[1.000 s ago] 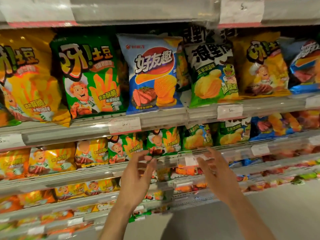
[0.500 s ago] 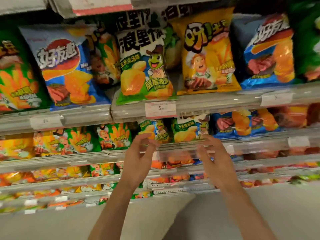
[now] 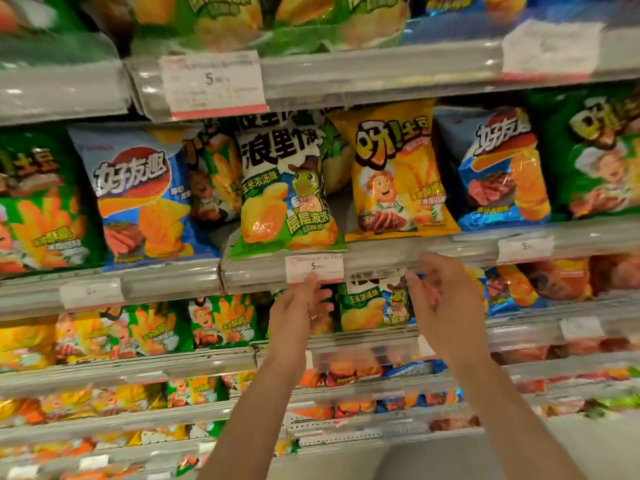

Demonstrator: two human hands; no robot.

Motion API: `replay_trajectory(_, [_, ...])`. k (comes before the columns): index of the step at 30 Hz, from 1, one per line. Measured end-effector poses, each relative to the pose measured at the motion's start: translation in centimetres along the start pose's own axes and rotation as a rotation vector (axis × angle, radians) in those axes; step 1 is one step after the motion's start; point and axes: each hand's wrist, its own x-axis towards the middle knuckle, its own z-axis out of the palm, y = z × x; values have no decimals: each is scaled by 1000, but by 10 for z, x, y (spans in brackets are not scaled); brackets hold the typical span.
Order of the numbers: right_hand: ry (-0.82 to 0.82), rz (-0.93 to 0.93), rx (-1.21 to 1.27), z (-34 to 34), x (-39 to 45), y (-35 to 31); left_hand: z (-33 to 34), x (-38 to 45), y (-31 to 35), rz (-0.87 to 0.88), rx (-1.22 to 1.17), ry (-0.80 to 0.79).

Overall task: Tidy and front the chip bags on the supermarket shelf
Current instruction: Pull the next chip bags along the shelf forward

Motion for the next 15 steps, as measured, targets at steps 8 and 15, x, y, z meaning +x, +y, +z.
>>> replay_trajectory(8, [-74, -208, -102, 14, 46, -38, 4, 12, 8, -50, -147, -24])
replay_trajectory(15, [-178, -221, 20, 25, 96, -91, 0, 14, 10, -15, -92, -38])
